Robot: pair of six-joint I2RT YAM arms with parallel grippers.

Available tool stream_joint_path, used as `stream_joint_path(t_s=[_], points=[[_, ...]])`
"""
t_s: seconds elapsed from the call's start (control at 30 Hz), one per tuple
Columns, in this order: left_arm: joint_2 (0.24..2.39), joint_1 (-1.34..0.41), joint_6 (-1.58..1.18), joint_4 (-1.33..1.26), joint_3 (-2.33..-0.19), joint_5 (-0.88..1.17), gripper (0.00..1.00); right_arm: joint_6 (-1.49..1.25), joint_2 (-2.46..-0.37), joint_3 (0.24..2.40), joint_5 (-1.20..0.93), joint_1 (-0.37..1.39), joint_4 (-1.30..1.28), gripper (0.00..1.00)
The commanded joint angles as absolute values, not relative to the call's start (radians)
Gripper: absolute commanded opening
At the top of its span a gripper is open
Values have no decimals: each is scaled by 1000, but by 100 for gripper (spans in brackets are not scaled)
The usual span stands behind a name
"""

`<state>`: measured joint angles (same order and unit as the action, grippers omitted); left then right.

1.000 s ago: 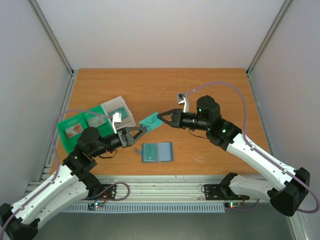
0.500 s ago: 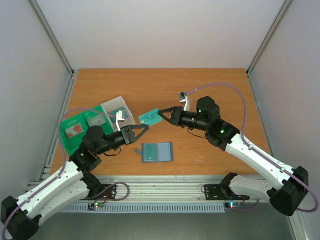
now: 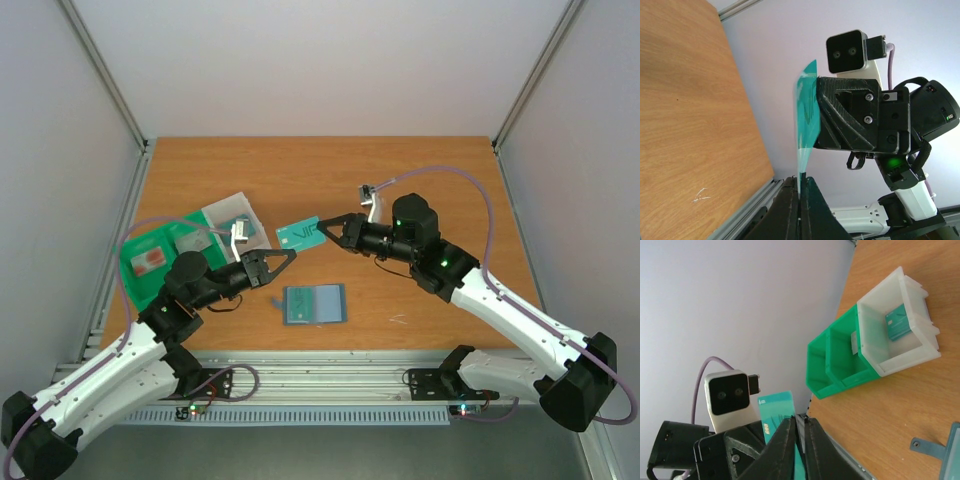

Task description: Take the credit cards out of the card holder

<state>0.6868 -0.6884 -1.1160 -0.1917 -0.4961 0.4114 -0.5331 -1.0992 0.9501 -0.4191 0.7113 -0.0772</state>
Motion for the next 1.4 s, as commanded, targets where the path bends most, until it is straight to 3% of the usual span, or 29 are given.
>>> stream_joint_path(t_s=[0.0,0.1,0.27,0.47,0.53,0.6,1.37], points=[[677,-684,-1078,-218,-501,394,1,-515,-1065,936,-395,707,-95,11],[675,-682,-1054,-179,-513,390,0,-495,-1048,934,-387,707,-124,25],[687,-677,-919,35,-610,351,0,-429,-1008,927,-346,706,-232,59],[730,-632,-812,235,-708,289,0,-340,-945,925,-262,707,-387,76],[750,-613,-778,302,-739,254,0,-325,-928,927,-245,707,-420,91],[768,-584,-760,347,-761,232,0,-314,-915,927,-226,707,-445,98],[1254,-94,-709,500,-894,377,0,-274,-922,956,-287,707,-569,99]])
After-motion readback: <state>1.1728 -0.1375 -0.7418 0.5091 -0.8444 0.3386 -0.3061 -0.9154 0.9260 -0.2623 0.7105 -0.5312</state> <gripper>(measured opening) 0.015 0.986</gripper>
